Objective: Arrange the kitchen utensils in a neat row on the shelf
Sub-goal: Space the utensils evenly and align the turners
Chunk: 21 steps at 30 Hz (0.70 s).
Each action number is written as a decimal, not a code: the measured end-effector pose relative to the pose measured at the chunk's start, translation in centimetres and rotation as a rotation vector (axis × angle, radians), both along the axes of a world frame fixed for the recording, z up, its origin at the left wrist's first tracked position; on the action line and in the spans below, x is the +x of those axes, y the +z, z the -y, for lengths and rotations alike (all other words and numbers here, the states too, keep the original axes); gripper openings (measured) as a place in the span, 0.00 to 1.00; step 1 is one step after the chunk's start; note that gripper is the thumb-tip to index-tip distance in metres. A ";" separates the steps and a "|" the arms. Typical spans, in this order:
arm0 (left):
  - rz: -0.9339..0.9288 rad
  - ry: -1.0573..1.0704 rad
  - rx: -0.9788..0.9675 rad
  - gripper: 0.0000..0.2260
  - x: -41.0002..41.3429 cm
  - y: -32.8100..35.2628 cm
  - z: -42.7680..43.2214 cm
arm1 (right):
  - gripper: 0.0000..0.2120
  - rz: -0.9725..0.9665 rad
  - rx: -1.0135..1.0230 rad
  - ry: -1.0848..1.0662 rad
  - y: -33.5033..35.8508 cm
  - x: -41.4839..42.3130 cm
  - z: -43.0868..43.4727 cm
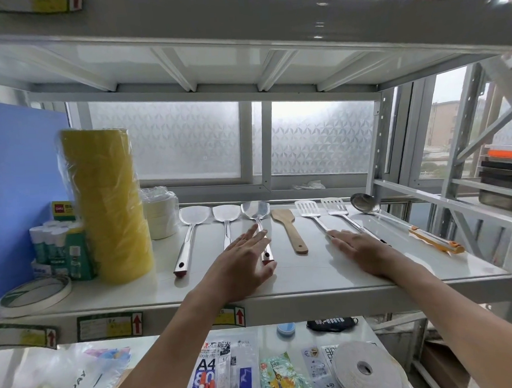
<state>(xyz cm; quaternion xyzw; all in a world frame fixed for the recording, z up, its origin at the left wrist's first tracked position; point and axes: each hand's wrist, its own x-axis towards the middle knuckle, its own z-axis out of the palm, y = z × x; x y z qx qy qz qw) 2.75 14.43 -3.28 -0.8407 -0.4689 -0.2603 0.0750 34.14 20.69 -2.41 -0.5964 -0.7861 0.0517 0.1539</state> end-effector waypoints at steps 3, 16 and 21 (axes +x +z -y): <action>-0.004 -0.001 0.002 0.28 -0.1 0.0 -0.1 | 0.21 -0.072 0.192 -0.109 0.1 -0.2 0.2; -0.008 0.000 -0.003 0.28 -0.1 0.0 0.1 | 0.06 -0.167 0.201 -0.430 -1.0 1.6 -1.1; -0.004 0.002 0.002 0.28 -0.1 0.0 0.1 | 0.07 -0.157 0.199 -0.411 -0.8 1.4 -0.7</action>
